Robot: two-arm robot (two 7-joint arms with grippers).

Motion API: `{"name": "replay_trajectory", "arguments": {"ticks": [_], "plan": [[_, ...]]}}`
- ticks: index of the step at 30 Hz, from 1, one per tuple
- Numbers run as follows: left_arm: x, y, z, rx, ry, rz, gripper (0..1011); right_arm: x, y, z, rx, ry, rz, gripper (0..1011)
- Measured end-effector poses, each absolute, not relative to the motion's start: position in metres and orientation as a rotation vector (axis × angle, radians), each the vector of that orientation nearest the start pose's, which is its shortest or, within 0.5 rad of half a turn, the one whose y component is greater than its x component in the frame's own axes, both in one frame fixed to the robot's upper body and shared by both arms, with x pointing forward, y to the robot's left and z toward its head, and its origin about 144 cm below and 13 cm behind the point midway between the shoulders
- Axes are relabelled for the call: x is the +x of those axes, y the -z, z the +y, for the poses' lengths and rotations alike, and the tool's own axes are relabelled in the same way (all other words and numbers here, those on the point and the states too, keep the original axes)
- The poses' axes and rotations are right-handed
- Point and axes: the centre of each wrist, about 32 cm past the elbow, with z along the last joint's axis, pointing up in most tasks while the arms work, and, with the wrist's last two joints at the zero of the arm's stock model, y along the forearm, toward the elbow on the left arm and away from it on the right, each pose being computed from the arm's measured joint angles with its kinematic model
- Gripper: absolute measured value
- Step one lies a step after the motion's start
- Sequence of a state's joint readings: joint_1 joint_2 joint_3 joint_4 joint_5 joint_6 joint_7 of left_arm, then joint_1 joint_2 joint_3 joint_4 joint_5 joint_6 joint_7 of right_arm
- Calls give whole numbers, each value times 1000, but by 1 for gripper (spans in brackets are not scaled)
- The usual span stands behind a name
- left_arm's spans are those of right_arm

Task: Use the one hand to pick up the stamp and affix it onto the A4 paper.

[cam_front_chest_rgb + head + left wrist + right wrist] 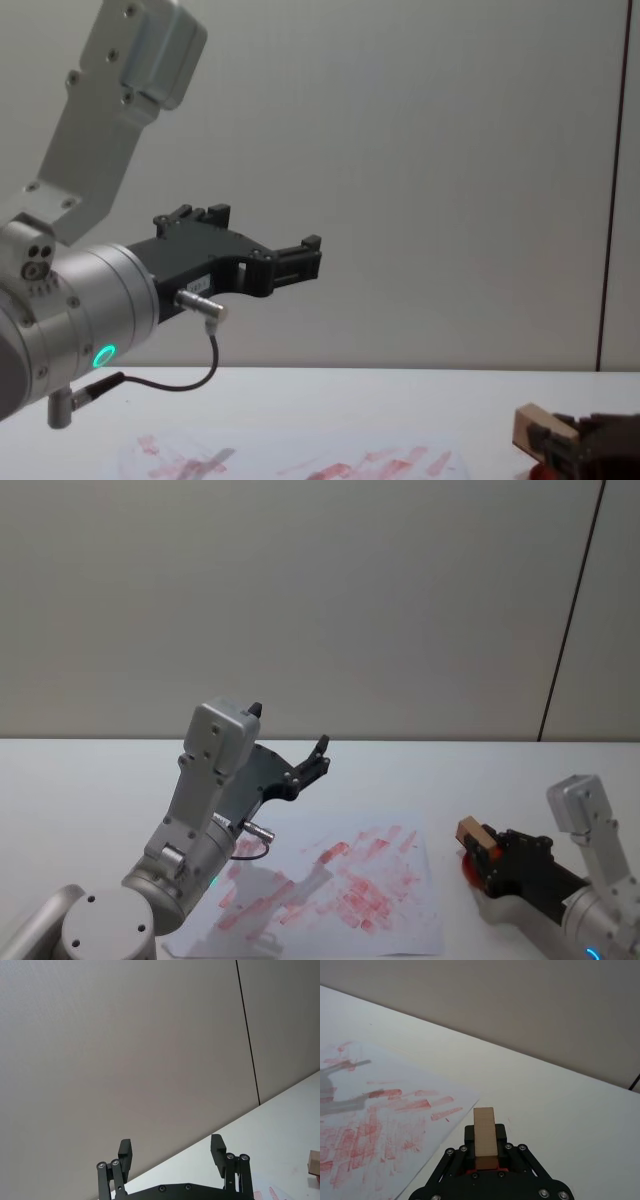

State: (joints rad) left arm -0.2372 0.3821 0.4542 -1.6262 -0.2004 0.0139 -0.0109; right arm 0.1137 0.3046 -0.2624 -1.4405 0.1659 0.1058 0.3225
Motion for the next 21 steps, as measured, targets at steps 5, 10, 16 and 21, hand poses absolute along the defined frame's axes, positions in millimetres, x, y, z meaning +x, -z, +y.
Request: {"name": "replay_trajectory", "arguments": {"ticks": [5,10,16,21], "plan": [[492,-1204,198,61,-1124,-268,1002,482,-1133,-245,-241,1011,19,216],[492,-1204,198,61,-1124,-268,1003,482,-1138,-237,-219,971,1,217],[492,-1204,198,61,-1124,-268,1002,482,-1142,-228,-205,933,-1,216],[492,-1204,198,61,-1124,-268,1003,480,-1142,-219,-206,894,10,216]]}}
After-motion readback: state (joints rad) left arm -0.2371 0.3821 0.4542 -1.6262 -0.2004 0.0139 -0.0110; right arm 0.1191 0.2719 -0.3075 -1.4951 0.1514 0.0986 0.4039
